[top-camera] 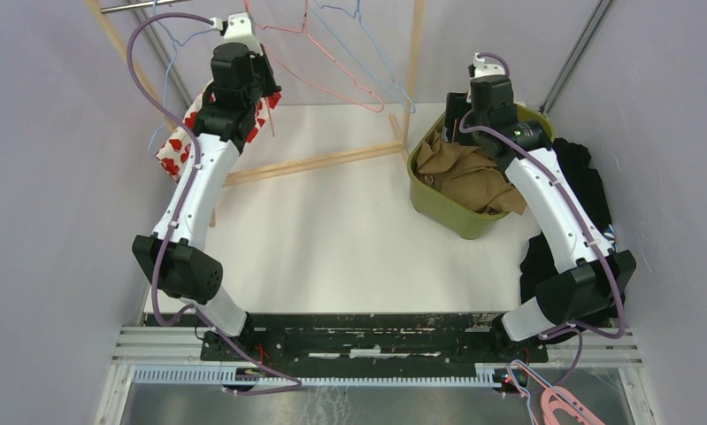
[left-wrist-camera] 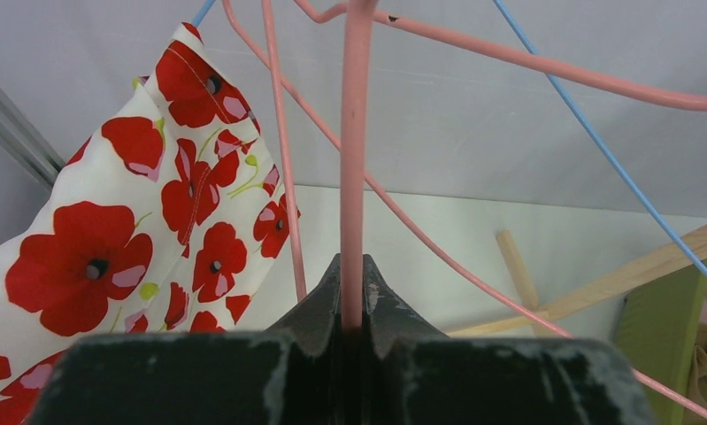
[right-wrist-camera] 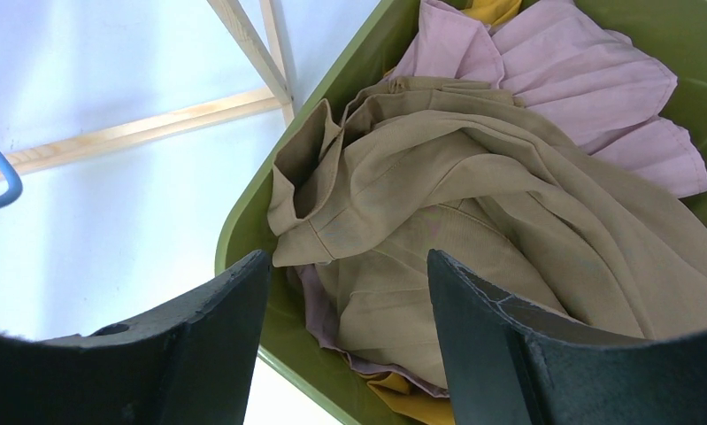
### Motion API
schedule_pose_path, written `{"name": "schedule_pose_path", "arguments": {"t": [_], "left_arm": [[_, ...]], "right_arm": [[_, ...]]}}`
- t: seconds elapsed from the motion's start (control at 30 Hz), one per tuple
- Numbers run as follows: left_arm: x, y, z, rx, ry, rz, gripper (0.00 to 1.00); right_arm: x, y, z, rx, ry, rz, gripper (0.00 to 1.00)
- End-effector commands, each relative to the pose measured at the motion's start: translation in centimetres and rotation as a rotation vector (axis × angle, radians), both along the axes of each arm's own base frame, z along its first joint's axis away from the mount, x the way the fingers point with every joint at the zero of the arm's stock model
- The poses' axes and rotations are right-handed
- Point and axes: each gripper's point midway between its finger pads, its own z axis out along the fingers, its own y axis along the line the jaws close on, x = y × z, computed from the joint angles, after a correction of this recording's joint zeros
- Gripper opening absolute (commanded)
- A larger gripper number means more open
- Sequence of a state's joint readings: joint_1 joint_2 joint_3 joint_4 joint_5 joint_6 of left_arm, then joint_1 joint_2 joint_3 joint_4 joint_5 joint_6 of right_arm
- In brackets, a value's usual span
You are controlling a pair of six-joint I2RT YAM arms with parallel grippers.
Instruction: Remove the skirt from the hanger
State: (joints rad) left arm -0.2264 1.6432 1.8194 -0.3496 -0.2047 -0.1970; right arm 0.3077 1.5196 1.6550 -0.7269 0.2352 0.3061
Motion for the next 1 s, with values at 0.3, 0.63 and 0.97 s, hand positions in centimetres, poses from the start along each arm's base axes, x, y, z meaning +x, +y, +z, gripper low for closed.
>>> {"name": "schedule_pose_path", "arguments": {"t": [0.3,0.63,0.97], "left_arm": [[2.2,0.1,2.5,-0.135,-0.055,-0.079,0.03],[3.0,-1.1,-1.9,-0.165,0.11,-0.175,0.03],[1.0,0.4,-1.5,-0.088,0.112,-0.149,0.4]], "right_arm": [[0.2,1.2,2.5,0.047,-0.067,0.047,0.71],[-0.3,0.9,2.4,0.041,-0.067,0.048,0.71],[-0.4,1.3,1.7,0.052,-0.053,0.06,0.71]]}}
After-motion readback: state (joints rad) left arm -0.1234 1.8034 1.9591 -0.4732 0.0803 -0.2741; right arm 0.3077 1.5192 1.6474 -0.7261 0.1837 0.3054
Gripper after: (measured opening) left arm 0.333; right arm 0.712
